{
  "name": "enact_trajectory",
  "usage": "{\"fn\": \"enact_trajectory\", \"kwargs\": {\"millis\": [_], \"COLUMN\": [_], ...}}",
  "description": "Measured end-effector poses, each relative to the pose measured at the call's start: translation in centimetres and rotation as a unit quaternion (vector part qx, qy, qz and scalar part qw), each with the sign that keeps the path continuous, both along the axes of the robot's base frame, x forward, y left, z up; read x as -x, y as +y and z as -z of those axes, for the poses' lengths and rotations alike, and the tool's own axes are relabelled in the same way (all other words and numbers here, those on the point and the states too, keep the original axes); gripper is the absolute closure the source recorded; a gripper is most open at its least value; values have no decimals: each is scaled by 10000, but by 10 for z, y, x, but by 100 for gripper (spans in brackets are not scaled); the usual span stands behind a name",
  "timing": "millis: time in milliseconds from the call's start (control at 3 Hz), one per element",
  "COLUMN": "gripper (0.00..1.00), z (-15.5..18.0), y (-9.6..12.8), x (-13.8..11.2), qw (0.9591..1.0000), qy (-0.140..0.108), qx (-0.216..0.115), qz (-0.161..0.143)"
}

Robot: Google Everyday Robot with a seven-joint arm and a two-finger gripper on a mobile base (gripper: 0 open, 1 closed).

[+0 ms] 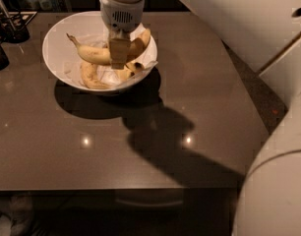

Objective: Pick banana from white bowl

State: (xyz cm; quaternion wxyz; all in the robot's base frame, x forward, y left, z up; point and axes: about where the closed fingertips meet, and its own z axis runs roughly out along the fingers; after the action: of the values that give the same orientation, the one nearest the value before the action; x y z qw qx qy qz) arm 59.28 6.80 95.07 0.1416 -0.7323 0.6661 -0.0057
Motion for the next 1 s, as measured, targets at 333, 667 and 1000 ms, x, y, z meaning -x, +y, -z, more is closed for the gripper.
{"fn": "enact_trajectory", "kwargs": {"millis": [333,667,1000], "gripper": [100,100,100], "z": [-6,-6,1], "y": [-10,-21,-33], "x": [25,55,92], "qw": [9996,9980,9937], "qy": [76,204,450], "qx": [-145,-313,-463], "qz": [215,519,912]}}
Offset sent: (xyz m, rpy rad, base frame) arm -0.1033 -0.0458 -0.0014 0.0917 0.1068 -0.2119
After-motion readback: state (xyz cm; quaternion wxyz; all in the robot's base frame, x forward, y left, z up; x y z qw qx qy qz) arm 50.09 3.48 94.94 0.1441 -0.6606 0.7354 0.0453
